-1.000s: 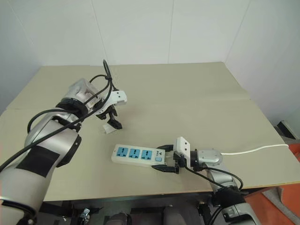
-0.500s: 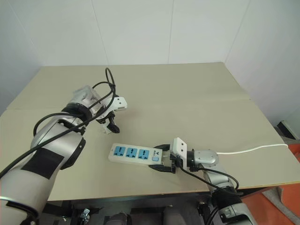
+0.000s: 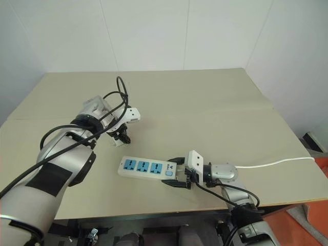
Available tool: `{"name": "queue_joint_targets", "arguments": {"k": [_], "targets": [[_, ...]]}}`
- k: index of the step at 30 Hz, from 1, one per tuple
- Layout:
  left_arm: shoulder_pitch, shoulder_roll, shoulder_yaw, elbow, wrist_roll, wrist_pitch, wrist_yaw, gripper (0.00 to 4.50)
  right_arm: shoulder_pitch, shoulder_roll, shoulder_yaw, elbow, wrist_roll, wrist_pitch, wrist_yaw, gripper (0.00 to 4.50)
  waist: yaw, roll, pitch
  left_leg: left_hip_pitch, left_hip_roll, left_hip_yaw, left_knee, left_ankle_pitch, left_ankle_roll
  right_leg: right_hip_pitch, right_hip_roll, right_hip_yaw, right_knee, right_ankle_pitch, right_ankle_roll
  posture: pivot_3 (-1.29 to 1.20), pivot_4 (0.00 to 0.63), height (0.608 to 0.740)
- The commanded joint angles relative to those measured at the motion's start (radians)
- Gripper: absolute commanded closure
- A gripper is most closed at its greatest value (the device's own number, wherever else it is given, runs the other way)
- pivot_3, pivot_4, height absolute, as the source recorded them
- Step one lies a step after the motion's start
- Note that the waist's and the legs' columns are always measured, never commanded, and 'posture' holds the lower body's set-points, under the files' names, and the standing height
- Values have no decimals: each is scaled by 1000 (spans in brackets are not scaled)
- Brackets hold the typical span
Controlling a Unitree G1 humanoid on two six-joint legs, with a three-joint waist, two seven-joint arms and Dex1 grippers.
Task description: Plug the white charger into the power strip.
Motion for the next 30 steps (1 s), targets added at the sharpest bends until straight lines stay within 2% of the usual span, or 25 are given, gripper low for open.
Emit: {"name": "queue_joint_targets", "arguments": {"k": [1, 2, 9, 13, 19, 21, 24, 27, 30], "targets": [[-4, -2, 8, 0, 19, 8, 15, 3268, 3, 1, 20, 11, -33, -7, -22, 1084, 0, 0, 0, 0, 0, 0, 0, 0, 0, 0, 0, 0, 0, 0, 0, 0, 150, 740], [-3, -3, 8, 0, 21, 7, 21, 3480, 2, 2, 20, 12, -33, -7, -24, 1084, 0, 0, 0, 0, 0, 0, 0, 0, 0, 0, 0, 0, 0, 0, 0, 0, 150, 740], [-13, -4, 52, -13, -6, -30, 67, 3476, 17, 0, 25, -4, -31, -1, -30, 1084, 0, 0, 0, 0, 0, 0, 0, 0, 0, 0, 0, 0, 0, 0, 0, 0, 150, 740], [-53, 8, 171, -42, -98, -57, 75, 3476, 31, -10, 22, -23, -26, 4, -31, 1084, 1, 0, 0, 0, 0, 0, 0, 0, 0, 0, 0, 0, 0, 0, 0, 0, 150, 740], [-44, 70, 461, -171, -381, -104, -61, 3476, 45, -38, 16, -61, -1, 20, -11, 1084, 2, 0, 0, -1, 0, 0, 0, 0, 0, 0, -1, -1, 0, 0, 0, 0, 150, 740], [49, 65, 574, -316, -510, -162, -81, 3476, 38, -46, 18, -58, 1, 23, -1, 1084, 3, 0, 0, -1, 0, 0, 0, 0, 0, 0, -1, -1, 0, 1, -2, 0, 150, 740], [242, 28, 683, -641, -700, -162, -139, 3476, 7, -47, 27, -30, -2, 21, 14, 1084, 3, 1, -1, 1, 0, 0, 0, 0, 0, 1, -2, 0, 1, 3, -5, 0, 150, 740], [438, -5, 709, -941, -856, -47, -162, 3476, -39, -36, 36, 21, -3, 16, 35, 1084, 2, 1, -1, 2, 0, 0, 1, 0, 0, 1, -2, 0, 5, 4, -7, 0, 150, 740], [568, -11, 721, -1074, -975, 10, -203, 3476, -82, -23, 45, 81, -3, 1, 63, 1084, 3, 1, -1, 2, 0, 0, 2, 0, 0, 0, -2, 0, 7, 4, -7, 0, 150, 740]]}}
